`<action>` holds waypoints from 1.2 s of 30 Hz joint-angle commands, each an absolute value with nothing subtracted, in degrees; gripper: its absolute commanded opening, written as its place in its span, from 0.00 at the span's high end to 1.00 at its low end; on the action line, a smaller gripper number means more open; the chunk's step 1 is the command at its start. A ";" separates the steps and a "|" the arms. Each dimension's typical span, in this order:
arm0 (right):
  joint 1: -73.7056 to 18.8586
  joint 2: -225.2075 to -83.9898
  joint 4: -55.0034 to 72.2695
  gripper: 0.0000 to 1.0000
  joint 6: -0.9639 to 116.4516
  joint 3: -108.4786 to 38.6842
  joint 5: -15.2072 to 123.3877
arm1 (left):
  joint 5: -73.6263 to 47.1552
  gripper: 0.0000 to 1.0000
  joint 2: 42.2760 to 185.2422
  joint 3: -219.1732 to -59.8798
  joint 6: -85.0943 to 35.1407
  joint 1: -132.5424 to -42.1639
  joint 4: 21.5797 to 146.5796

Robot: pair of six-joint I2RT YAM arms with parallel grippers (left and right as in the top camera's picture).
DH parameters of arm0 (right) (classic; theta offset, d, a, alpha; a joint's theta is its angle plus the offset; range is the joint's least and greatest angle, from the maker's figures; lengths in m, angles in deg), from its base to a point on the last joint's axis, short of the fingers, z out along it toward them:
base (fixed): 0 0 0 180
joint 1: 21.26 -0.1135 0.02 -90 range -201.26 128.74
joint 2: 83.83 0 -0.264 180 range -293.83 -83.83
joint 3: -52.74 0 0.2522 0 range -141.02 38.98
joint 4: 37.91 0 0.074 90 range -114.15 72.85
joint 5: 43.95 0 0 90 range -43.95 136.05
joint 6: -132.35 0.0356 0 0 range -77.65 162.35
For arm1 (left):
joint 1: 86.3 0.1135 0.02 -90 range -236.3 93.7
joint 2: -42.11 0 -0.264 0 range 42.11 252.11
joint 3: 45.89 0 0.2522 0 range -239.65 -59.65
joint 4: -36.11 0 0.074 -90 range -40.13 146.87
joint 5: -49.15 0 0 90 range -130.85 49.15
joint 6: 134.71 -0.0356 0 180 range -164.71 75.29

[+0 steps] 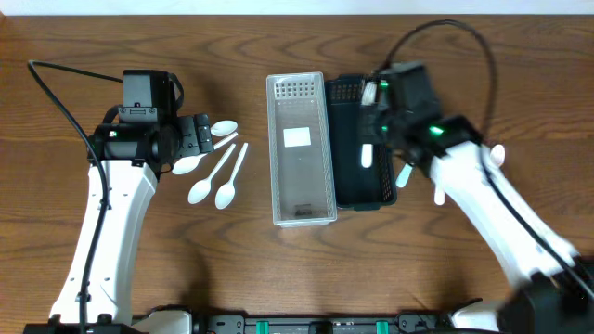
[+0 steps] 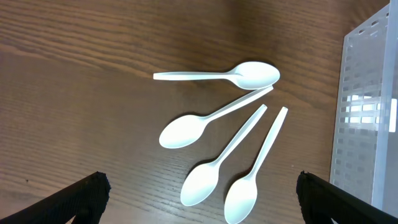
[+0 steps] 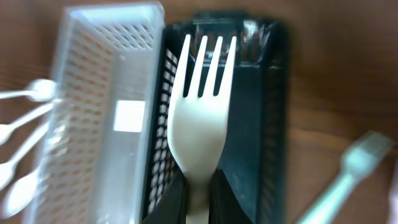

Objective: Pack container
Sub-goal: 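Carry the fork left and drop it into the black basket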

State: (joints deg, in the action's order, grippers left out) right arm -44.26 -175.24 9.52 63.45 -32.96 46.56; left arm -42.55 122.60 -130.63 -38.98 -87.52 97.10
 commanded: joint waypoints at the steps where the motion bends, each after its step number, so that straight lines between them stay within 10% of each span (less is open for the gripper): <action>1: -44.81 -183.94 6.55 0.99 65.02 -32.37 46.52 | -42.96 0.02 122.95 -131.77 -39.78 -87.23 97.25; 9: -41.23 -183.59 13.98 0.37 64.34 -37.31 47.04 | -42.96 0.02 122.95 -131.77 -39.78 -87.23 97.25; 21: -13.36 -171.96 32.10 0.17 61.33 -39.04 30.63 | -42.96 0.02 122.95 -131.77 -39.76 -87.23 97.25; 36: -0.55 -176.97 15.94 0.20 53.02 -21.18 46.30 | -42.96 0.02 122.95 -131.77 -39.78 -87.23 97.23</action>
